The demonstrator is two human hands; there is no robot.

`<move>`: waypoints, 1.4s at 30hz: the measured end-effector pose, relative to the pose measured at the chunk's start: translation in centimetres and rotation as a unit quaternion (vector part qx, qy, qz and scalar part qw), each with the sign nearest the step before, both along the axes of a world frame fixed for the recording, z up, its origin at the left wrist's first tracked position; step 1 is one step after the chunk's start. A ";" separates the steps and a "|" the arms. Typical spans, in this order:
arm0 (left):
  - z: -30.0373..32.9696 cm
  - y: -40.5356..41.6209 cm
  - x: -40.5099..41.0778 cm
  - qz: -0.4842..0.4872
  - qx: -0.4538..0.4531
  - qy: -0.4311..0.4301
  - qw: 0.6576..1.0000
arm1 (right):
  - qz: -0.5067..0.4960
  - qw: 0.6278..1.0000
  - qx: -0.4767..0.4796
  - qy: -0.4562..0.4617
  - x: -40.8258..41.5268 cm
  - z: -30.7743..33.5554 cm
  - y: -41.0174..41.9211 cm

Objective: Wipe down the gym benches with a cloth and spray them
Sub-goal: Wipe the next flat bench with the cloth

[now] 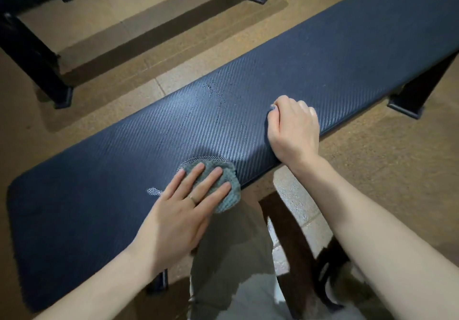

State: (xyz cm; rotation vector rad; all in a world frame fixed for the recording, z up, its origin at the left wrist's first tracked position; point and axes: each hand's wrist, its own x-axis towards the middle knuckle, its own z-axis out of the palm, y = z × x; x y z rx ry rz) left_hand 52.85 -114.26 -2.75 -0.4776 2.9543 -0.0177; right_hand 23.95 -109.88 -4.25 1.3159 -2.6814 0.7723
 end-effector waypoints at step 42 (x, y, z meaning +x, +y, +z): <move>0.4 -7.1 -5.2 0.159 0.087 0.031 0.983 | 0.010 0.999 0.048 0.013 -4.4 0.2 -0.9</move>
